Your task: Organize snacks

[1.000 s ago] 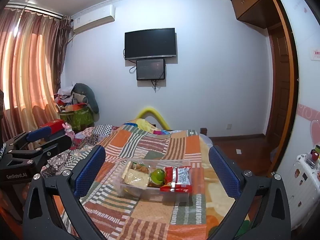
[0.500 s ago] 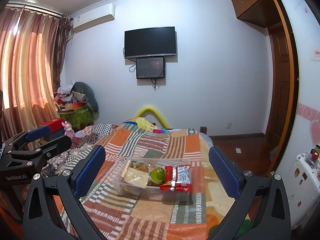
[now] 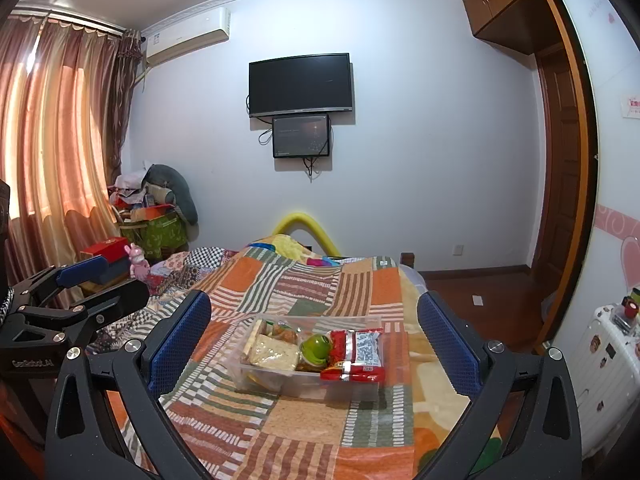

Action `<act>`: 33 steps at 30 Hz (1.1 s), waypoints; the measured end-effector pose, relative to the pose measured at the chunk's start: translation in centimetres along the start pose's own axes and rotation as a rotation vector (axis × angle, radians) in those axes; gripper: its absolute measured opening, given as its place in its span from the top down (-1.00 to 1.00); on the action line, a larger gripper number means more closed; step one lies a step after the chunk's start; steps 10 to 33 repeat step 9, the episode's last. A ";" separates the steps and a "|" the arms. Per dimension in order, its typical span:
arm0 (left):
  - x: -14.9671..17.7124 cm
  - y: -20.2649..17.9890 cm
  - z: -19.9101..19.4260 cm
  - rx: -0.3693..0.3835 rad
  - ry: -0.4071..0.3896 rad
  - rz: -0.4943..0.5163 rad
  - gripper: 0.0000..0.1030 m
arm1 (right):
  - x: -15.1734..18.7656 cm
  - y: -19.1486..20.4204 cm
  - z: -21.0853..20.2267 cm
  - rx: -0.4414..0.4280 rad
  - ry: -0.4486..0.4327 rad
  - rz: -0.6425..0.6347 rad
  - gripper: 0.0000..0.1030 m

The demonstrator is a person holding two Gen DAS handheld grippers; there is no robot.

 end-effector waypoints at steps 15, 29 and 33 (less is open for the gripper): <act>-0.1 -0.4 -0.3 0.006 -0.003 0.014 -1.00 | 0.2 0.1 0.0 0.001 0.004 -0.004 -1.00; -0.1 -0.4 -0.3 0.006 -0.003 0.014 -1.00 | 0.2 0.1 0.0 0.001 0.004 -0.004 -1.00; -0.1 -0.4 -0.3 0.006 -0.003 0.014 -1.00 | 0.2 0.1 0.0 0.001 0.004 -0.004 -1.00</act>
Point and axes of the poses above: each gripper's, at about its wrist camera, not at the fingertips, and z roughly the way its jaws point, y to its left, x to its underside, the point moved 8 cm from there along z, roughly the way its jaws point, and after that the axes turned 10 degrees about z, right-handed, at the moved point
